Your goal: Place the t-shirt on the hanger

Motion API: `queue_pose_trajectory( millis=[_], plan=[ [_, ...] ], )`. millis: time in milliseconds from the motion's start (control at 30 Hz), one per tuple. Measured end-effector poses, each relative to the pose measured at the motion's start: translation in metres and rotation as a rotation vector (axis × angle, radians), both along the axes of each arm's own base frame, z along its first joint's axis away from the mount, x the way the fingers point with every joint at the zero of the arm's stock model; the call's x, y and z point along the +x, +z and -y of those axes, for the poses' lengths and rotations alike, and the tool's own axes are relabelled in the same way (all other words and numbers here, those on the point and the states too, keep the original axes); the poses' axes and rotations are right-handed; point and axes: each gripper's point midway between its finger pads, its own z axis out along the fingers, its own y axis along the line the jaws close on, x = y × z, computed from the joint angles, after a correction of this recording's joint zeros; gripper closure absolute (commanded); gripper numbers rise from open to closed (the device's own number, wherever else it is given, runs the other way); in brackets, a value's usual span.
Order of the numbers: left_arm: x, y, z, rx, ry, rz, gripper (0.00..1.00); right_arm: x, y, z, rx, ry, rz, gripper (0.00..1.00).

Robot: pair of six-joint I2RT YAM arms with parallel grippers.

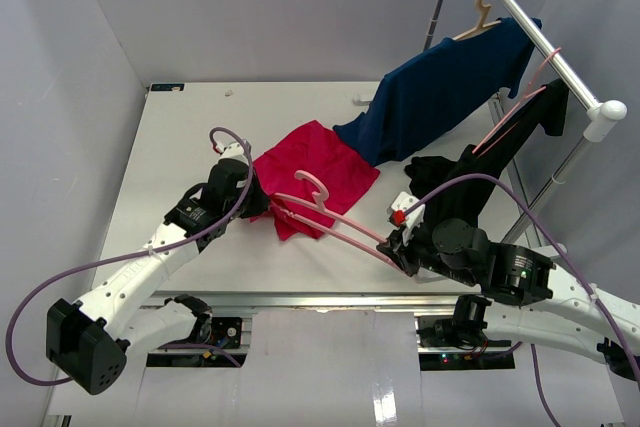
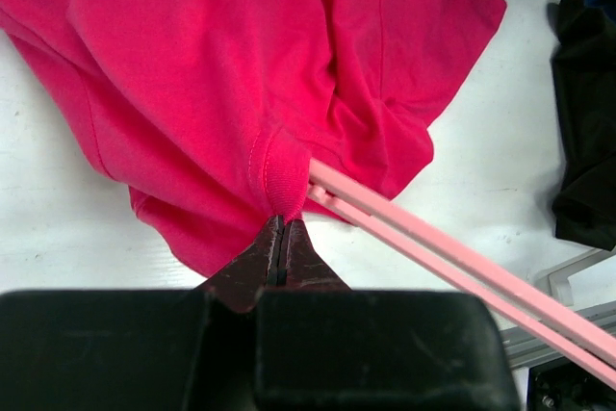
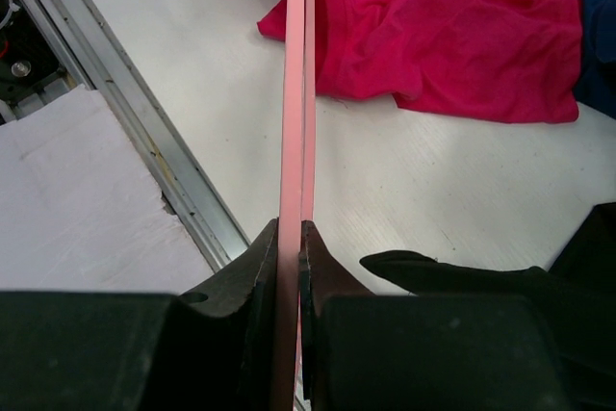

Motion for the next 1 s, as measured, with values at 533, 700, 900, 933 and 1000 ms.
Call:
queue_pose_trajectory(
  millis=[533,700,900,933,1000],
  plan=[
    [0.009,0.083,-0.002,0.010,-0.036,0.147,1.00,0.005,0.014,-0.031,0.073,0.087,0.101,0.92],
    [0.005,0.095,0.002,-0.005,-0.081,0.175,1.00,0.007,0.014,-0.040,0.114,0.091,0.114,0.92],
    [-0.005,0.102,0.011,-0.040,-0.153,0.184,1.00,0.016,-0.004,-0.056,0.178,0.057,0.117,0.92],
    [-0.008,0.105,0.013,-0.053,-0.170,0.188,1.00,0.017,-0.007,-0.058,0.188,0.052,0.118,0.92],
    [-0.014,0.111,0.018,-0.081,-0.204,0.197,1.00,0.020,-0.009,-0.065,0.208,0.042,0.119,0.92]
  ],
)
